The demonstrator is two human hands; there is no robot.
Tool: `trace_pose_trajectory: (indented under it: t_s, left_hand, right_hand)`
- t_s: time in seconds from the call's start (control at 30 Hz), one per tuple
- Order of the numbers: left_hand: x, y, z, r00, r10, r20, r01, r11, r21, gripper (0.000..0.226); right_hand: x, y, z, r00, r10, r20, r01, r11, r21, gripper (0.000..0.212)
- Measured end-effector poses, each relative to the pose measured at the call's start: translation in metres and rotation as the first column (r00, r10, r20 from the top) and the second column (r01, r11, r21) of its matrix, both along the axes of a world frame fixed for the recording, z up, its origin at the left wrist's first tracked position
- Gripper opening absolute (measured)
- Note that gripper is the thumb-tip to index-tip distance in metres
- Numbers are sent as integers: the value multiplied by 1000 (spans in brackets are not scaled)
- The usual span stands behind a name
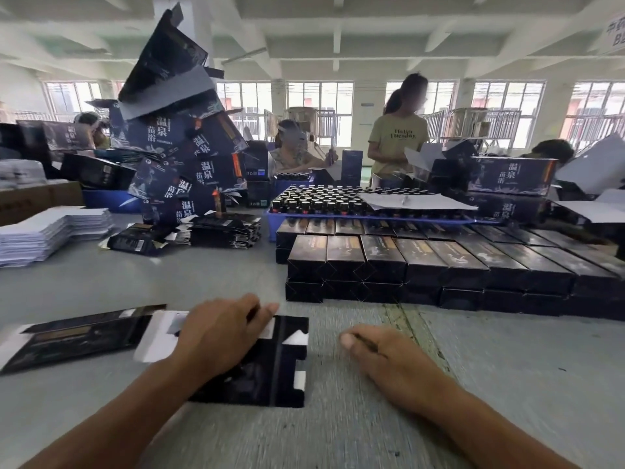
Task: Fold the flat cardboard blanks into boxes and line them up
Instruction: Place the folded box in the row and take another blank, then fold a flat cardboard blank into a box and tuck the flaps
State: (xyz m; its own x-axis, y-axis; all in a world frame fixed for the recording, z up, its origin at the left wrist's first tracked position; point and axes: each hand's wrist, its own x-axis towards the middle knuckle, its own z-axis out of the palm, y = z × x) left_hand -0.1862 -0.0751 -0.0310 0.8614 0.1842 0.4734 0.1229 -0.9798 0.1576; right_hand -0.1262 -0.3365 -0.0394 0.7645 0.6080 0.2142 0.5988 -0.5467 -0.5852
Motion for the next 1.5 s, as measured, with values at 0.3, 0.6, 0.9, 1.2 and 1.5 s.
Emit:
trace_pose_trajectory:
  t_s: [0.3,0.6,0.9,1.2,1.5]
  left_hand:
    - [36,-70,5,995,-14,99,31,985,-167,55]
    - [5,-60,-8,872,-425,-244,411,905,-108,117]
    - [-1,-67,-3,904,-402,-145,394,915,-83,126]
    - [-7,-64,7,923,-382,-45,383,923,25,96]
    - [-8,-67,8,910,-415,-19,415,910,-4,91]
  right_hand:
    - [-9,-6,12,974,-13,-224,87,943,321,36]
    - [-1,-11,11,849,95,-519,247,798,549,17]
    - [6,-11,7,819,101,-564,290,776,560,34]
    - [3,-14,6,891,8,-454,290,760,582,16]
    - [-5,-14,11,962,-4,-274,158,823,545,11]
